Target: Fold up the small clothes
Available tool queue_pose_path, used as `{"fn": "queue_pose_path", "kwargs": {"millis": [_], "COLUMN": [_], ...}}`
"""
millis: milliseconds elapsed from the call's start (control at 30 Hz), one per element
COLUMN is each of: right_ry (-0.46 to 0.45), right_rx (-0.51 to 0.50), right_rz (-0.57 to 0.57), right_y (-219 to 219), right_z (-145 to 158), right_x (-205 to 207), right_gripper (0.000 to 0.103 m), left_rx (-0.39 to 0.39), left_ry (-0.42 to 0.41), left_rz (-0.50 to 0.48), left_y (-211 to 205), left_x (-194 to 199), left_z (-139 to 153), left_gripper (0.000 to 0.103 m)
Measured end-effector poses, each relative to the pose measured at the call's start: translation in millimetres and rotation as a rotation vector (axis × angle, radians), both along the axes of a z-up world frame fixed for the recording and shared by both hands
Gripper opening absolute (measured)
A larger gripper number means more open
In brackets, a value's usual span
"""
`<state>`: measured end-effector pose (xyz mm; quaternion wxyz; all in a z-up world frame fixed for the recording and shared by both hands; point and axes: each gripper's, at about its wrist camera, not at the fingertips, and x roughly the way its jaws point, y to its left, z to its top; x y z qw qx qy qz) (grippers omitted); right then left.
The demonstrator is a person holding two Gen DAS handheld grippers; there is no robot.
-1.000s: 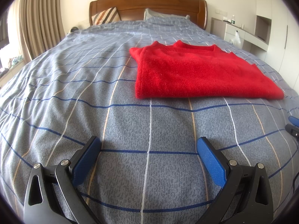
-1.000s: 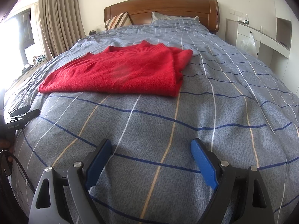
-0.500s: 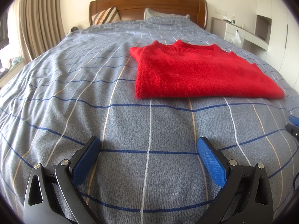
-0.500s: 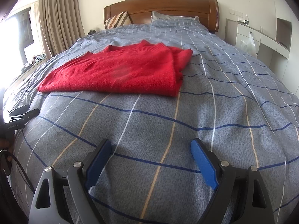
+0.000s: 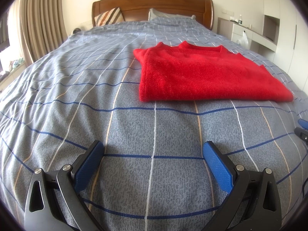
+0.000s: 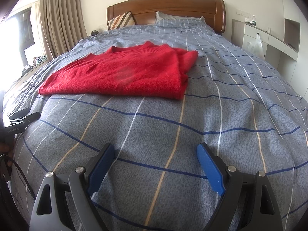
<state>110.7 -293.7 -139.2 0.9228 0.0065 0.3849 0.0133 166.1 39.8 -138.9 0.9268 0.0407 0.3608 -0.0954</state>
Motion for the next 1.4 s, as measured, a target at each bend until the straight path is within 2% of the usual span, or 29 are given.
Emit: {"fn": "queue_pose_path", "kwargs": {"millis": [100,200,267,333,400,467,600,667,800,900,933,967,1000,1033,1067,1167,1233,1333,1400], "right_ry": [0.004,0.019,0.052,0.109,0.137,0.119,0.101,0.129,0.197,0.241,0.243,0.251,0.268,0.273,0.265,0.226,0.198,0.19,0.204], "right_rx": [-0.002,-0.001,0.009,0.041,0.118,0.214,0.421,0.491,0.55,0.568,0.581,0.592,0.584,0.553,0.524,0.491,0.514,0.515,0.501], "right_rz": [-0.001,-0.002,0.009,0.034,0.043,0.016,-0.076,-0.101,-0.181,-0.213,-0.198,-0.174,-0.162,-0.17,-0.173,-0.131,-0.064,0.051,0.133], "right_y": [-0.7,-1.0,-2.6,-8.3,-22.0,-41.7,-82.7,-94.2,-103.0,-99.6,-96.0,-91.7,-87.3,-83.8,-80.3,-59.7,-35.4,21.2,66.5], "right_z": [-0.2,0.6,4.1,11.1,24.8,42.7,67.8,65.3,42.1,20.7,16.3,13.8,12.6,15.0,21.0,53.4,80.0,109.6,116.4], "right_x": [0.3,1.9,5.2,9.6,17.0,28.5,73.0,99.5,139.9,157.3,159.9,163.3,166.3,167.8,169.0,175.3,185.5,206.0,221.1], "right_gripper": [0.086,0.086,0.088,0.088,0.088,0.088,0.088,0.088,0.086,0.074,0.066,0.051,0.042,0.02,0.01,0.01,0.01,0.01,0.01], "left_rx": [-0.002,-0.008,-0.012,-0.013,0.012,0.033,-0.011,-0.061,-0.029,-0.032,-0.036,-0.039,-0.041,-0.044,-0.047,-0.057,-0.063,-0.07,-0.07], "left_ry": [0.012,0.082,0.117,0.103,0.058,0.04,0.098,0.113,0.054,0.038,0.037,0.035,0.031,0.028,0.024,0.011,0.006,0.004,0.003], "left_rz": [-0.003,-0.028,-0.051,-0.058,-0.038,-0.003,0.064,0.066,0.067,0.065,0.065,0.064,0.063,0.062,0.062,0.061,0.059,0.058,0.058], "left_y": [0.6,4.2,11.1,23.5,40.8,58.5,91.5,99.4,94.7,94.1,94.5,95.0,94.9,95.3,96.2,97.3,98.3,99.5,99.5], "left_x": [-0.1,2.8,2.6,0.5,2.7,12.6,40.8,44.5,36.6,34.9,34.6,34.4,33.3,32.5,32.1,32.1,32.0,31.4,30.2], "left_z": [1.3,8.4,16.4,26.6,37.2,39.5,17.7,1.9,-0.9,-1.7,-1.8,-2.1,-2.2,-2.8,-3.2,-4.3,-4.7,-4.9,-4.8], "left_gripper": [0.102,0.102,0.102,0.102,0.102,0.102,0.102,0.103,0.103,0.103,0.103,0.103,0.103,0.103,0.103,0.103,0.103,0.103,0.103]}}
